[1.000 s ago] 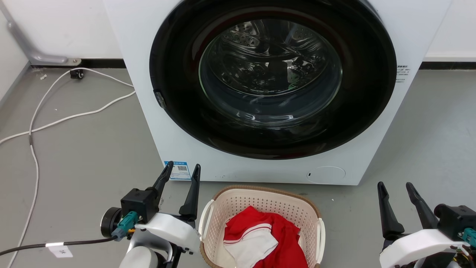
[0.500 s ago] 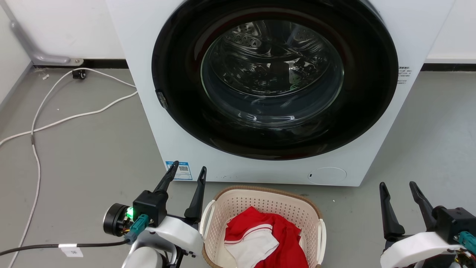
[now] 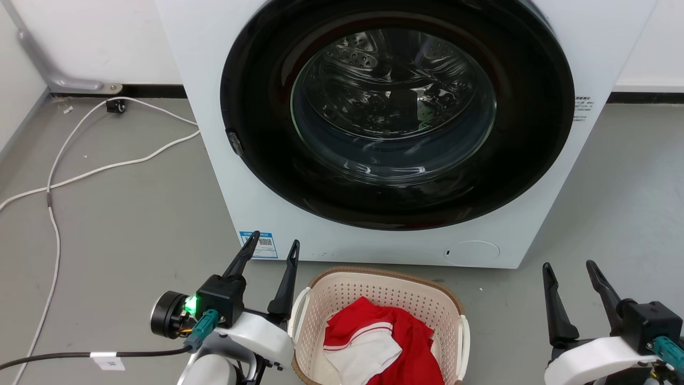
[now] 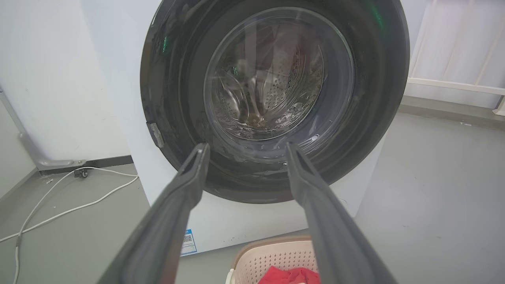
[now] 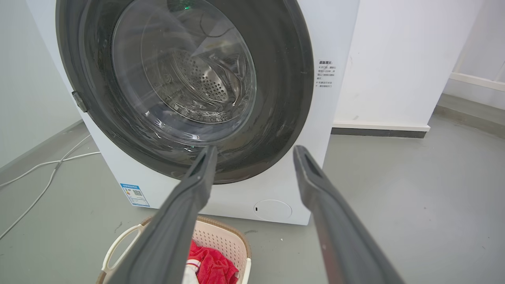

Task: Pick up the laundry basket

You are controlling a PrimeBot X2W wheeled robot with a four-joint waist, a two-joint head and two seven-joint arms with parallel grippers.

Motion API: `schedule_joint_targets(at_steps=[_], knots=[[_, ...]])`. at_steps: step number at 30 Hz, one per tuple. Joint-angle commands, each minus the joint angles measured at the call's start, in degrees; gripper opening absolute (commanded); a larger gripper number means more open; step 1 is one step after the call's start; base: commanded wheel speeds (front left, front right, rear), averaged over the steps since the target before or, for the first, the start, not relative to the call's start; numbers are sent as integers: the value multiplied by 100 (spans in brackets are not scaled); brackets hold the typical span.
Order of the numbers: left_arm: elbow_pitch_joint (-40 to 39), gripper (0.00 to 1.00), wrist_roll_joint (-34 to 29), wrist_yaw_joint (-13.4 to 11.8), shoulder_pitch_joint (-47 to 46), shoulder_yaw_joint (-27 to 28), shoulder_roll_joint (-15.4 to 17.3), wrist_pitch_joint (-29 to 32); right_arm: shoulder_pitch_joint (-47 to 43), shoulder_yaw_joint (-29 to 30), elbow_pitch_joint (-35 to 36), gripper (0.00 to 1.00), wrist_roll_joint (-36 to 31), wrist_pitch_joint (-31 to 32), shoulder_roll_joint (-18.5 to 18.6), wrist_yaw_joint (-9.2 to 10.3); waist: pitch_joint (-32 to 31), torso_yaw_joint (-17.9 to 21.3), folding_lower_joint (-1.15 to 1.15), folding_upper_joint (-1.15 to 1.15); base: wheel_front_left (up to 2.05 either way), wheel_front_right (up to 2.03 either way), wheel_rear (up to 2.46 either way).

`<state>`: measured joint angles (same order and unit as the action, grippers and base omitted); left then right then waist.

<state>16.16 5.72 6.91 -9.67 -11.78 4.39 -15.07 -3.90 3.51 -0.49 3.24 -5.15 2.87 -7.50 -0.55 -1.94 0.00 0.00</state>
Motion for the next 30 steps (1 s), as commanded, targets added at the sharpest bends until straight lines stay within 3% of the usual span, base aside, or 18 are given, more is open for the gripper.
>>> schedule_joint_targets(at_steps=[1,21,30], knots=[[16,100,38,22,-46,23,-22,-15,11,-3,-31,100,66,-58,2,1,-2,-1,0,0,0,0,0],[68,100,43,46,-119,73,-65,-14,133,37,-200,100,139,-77,2,1,68,-21,0,0,0,0,0],[403,100,109,54,-640,56,-57,-14,558,93,-481,100,199,-42,2,1,764,107,0,0,0,0,0]])
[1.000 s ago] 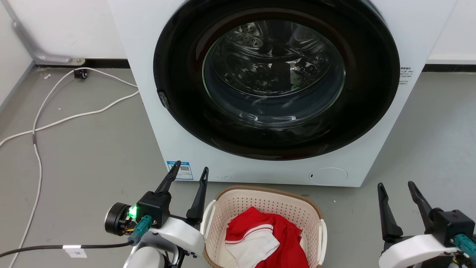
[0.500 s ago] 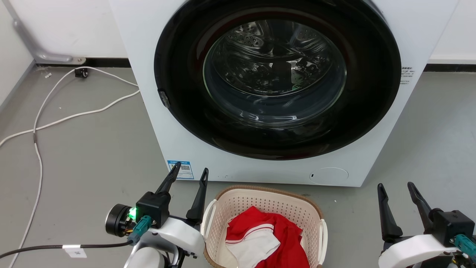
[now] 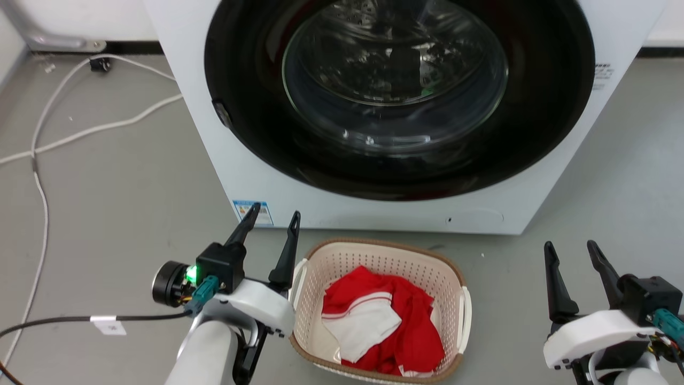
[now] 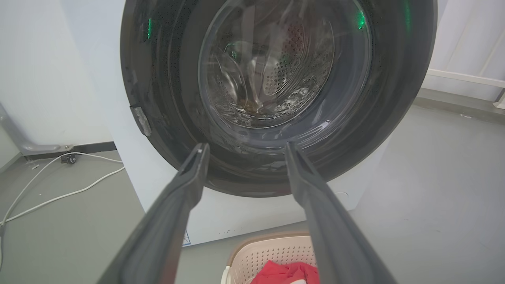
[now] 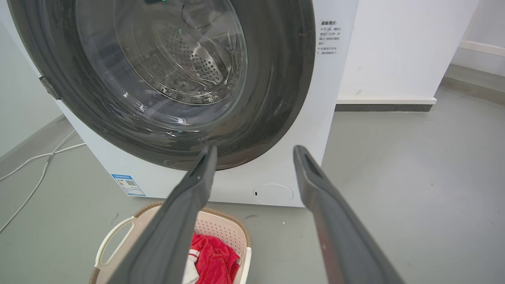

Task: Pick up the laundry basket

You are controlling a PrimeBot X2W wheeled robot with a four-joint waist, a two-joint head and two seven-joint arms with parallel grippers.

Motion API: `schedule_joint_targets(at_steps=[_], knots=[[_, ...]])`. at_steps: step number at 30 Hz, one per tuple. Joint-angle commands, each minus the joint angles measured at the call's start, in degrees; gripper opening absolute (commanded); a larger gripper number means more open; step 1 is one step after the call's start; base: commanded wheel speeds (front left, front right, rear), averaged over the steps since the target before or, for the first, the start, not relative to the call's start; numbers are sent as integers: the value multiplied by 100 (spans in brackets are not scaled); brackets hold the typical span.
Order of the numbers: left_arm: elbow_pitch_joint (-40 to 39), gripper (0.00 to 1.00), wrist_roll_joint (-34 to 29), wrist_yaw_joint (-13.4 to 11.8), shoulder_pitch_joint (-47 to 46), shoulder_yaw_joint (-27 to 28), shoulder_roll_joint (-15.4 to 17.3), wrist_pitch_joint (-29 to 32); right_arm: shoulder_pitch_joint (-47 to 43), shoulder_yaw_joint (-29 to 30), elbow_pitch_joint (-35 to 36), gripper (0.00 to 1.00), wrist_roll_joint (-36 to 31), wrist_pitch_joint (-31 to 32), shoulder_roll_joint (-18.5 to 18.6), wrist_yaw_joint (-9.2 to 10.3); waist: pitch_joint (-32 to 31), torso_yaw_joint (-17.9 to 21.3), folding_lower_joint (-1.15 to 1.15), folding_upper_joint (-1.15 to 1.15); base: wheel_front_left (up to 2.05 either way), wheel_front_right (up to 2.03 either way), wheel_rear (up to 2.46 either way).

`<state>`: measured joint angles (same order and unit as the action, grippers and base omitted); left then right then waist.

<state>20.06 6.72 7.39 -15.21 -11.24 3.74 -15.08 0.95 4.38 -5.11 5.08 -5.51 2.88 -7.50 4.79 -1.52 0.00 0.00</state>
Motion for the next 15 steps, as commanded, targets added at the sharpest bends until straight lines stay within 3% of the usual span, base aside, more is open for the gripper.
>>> schedule_joint_targets(at_steps=[1,10,15], knots=[[69,100,16,7,-177,1,16,-13,146,2,-82,100,-17,0,0,1,346,85,0,0,0,0,0],[981,100,248,14,-1010,-149,185,-13,933,-188,-904,100,63,-56,0,1,1431,269,0,0,0,0,0],[1635,100,631,15,-1591,-293,338,-13,1589,-417,-1715,100,159,-219,-1,1,2160,393,0,0,0,0,0]])
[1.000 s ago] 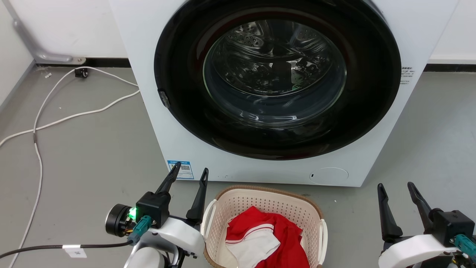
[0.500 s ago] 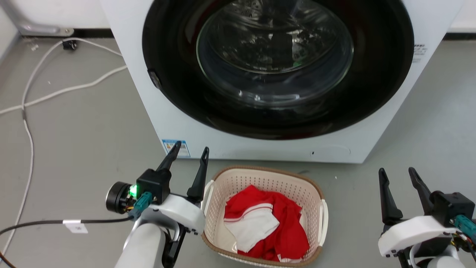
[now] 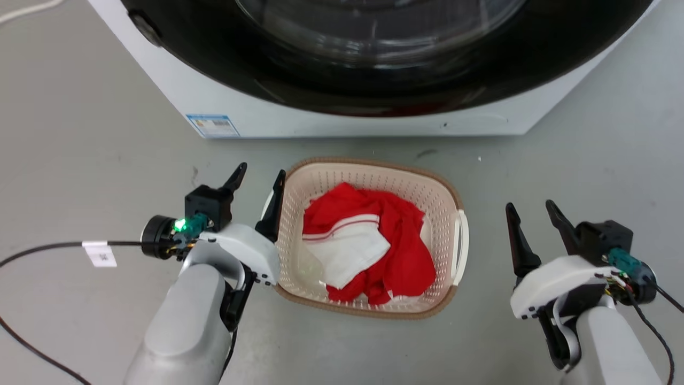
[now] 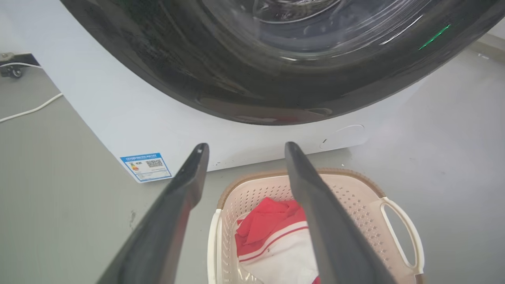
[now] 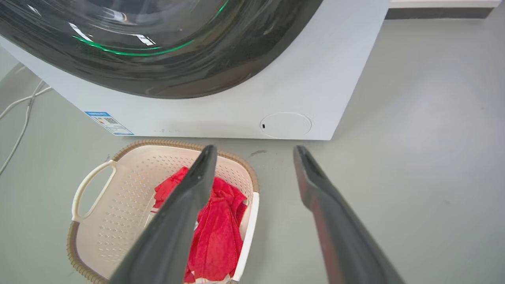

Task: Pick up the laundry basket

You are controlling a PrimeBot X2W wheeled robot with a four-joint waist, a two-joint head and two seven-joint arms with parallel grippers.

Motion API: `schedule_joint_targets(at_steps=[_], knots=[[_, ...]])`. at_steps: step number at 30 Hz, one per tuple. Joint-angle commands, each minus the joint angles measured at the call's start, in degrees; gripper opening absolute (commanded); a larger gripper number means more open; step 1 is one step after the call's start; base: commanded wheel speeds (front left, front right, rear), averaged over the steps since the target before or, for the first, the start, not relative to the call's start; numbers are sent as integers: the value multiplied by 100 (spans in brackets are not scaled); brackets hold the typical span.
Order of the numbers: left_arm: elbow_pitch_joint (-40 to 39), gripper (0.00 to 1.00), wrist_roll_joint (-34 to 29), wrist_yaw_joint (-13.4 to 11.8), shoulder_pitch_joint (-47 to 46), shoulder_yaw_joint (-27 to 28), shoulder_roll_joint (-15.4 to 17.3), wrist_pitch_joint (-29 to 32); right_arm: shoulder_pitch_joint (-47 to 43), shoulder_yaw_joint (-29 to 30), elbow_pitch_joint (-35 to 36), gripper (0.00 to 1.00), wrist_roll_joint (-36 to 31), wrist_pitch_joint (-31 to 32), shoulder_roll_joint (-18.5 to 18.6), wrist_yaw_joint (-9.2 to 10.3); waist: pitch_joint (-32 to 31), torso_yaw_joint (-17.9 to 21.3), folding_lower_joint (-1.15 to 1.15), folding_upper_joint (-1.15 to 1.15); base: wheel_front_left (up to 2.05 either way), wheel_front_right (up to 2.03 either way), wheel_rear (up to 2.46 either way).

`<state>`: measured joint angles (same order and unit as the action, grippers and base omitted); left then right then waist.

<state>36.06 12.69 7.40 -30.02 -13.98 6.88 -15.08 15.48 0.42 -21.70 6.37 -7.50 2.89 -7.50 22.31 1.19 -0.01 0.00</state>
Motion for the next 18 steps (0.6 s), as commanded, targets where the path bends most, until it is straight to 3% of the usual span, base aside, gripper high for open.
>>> schedule_joint_targets(at_steps=[1,18], knots=[[143,100,80,14,-215,-64,67,-13,248,-56,-211,100,23,-41,-2,1,541,138,1,0,0,0,0],[1990,100,1486,14,-1772,-1381,714,494,2095,-903,-2928,100,666,-353,-2,1,1720,459,1,0,0,0,0]])
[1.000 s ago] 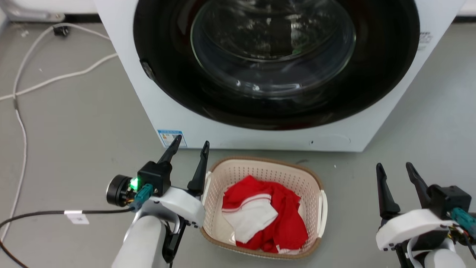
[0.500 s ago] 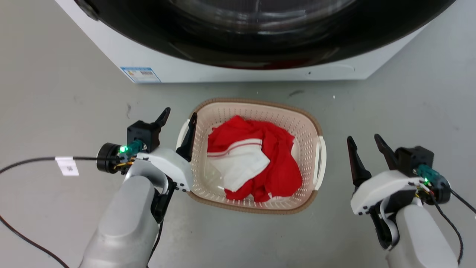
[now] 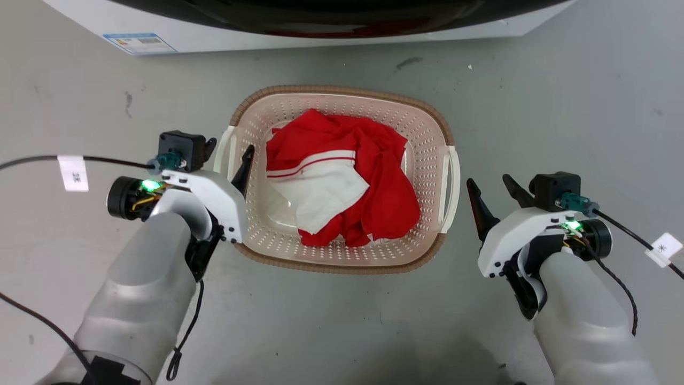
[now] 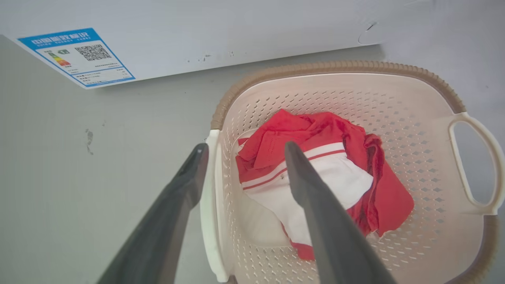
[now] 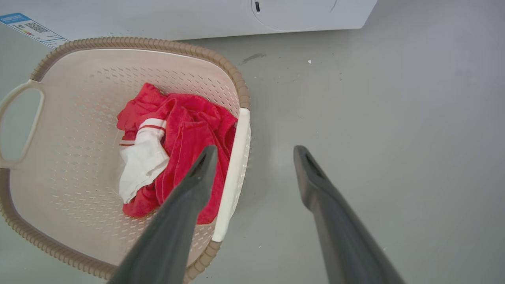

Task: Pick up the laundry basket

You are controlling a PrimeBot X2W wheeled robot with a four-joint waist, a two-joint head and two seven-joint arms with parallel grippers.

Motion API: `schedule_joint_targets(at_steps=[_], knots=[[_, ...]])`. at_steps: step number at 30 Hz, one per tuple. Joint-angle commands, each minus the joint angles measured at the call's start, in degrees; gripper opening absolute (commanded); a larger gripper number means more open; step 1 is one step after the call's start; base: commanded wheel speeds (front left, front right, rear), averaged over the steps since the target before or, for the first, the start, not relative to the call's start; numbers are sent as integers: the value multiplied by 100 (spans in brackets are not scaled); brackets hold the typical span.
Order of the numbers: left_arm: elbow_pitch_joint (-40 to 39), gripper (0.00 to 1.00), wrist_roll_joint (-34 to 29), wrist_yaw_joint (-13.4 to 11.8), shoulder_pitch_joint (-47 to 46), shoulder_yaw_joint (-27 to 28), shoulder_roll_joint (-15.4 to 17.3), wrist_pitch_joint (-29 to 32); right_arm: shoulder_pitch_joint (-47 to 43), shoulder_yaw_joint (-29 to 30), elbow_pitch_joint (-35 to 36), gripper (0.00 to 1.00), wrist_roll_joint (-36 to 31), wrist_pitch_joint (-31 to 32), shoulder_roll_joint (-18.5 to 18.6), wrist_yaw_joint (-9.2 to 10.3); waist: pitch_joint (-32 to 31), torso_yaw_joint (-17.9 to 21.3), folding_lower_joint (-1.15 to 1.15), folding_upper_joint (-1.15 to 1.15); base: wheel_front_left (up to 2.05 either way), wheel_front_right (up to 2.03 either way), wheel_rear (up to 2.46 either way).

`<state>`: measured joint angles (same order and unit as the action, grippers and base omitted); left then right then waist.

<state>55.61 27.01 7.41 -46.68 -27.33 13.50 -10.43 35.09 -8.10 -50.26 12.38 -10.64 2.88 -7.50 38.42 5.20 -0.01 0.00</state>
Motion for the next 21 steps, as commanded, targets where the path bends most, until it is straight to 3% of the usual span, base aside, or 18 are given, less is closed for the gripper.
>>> schedule_joint_targets(at_steps=[1,9,21], knots=[[93,100,148,13,-167,-126,98,101,211,-136,-211,100,117,-24,-2,1,154,70,1,0,0,0,0],[386,100,891,13,-601,-603,382,703,791,-814,-939,100,716,112,-1,1,586,118,1,0,0,0,0],[619,100,1613,13,-833,-1136,648,1245,1317,-1787,-1387,100,1739,406,0,1,935,174,1,0,0,0,0]])
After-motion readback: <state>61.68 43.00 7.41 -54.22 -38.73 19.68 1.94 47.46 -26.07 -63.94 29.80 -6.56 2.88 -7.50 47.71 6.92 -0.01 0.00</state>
